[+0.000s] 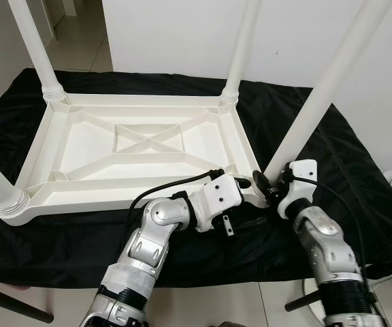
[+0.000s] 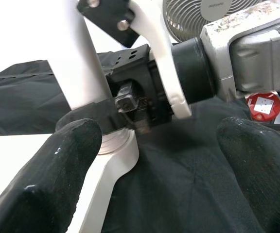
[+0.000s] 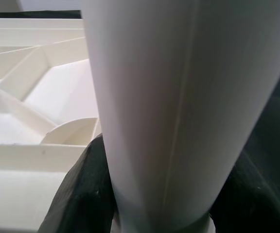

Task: Building children table

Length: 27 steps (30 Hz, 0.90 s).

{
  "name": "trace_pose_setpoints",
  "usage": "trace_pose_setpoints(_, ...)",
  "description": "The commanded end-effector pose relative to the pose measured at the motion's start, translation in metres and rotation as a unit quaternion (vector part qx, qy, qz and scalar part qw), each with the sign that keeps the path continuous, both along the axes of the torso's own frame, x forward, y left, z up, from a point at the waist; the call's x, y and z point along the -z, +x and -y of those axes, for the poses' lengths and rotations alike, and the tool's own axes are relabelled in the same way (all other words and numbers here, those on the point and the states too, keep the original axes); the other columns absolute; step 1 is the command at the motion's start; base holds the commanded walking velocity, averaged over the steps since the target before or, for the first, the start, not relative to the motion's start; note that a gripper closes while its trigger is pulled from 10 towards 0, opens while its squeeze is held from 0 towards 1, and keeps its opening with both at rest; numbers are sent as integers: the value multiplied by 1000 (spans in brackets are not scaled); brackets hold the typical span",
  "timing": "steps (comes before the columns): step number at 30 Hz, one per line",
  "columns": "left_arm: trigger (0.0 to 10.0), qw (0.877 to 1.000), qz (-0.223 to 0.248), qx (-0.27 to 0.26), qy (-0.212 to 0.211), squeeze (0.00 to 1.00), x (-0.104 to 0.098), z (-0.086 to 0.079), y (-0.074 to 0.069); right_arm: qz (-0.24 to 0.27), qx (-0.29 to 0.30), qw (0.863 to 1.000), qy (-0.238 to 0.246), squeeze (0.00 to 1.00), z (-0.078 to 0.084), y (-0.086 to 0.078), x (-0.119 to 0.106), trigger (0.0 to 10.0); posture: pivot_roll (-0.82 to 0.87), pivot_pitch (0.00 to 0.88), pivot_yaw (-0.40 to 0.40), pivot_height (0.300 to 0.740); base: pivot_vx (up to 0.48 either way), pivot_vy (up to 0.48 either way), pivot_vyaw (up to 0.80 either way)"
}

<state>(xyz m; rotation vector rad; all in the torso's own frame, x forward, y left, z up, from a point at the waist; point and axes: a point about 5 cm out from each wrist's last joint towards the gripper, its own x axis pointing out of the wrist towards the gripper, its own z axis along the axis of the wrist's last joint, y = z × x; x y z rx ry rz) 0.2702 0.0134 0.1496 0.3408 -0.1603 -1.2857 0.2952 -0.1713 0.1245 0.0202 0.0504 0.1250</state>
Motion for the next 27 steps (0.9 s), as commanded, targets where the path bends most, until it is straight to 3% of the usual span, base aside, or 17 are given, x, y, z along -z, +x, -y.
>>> trace_pose_setpoints(1,10000,997,9,-72,-25,0,0,0,5,-6,52,999,1,0,-1,-3,-2,10000,16,0,-75,740,0,0,0)
trace_pose_setpoints(5,10000,997,9,-70,-26,0,-1,1,5,-19,130,991,13,0,-8,-6,1,10000,14,0,-75,740,0,0,0)
trace_pose_setpoints(7,10000,997,9,-70,-26,0,-1,1,5,-19,130,991,13,0,-8,-6,1,10000,14,0,-75,740,0,0,0)
trace_pose_setpoints(11,10000,997,9,-68,-26,0,-1,1,4,-39,184,982,36,0,-19,-8,6,10000,20,0,-75,740,0,0,0)
trace_pose_setpoints(19,10000,997,9,-67,-25,0,0,1,4,-35,181,982,44,0,-24,-8,1,10000,18,0,-72,740,0,0,0)
trace_pose_setpoints(20,10000,998,10,-65,-24,0,0,1,4,-31,180,982,43,1000,-23,-9,-1,10000,18,0,-72,740,0,0,0)
trace_pose_setpoints(27,10000,998,9,-63,-23,0,0,1,3,-19,151,988,40,1000,-17,-14,-4,10000,14,0,-72,740,0,0,0)
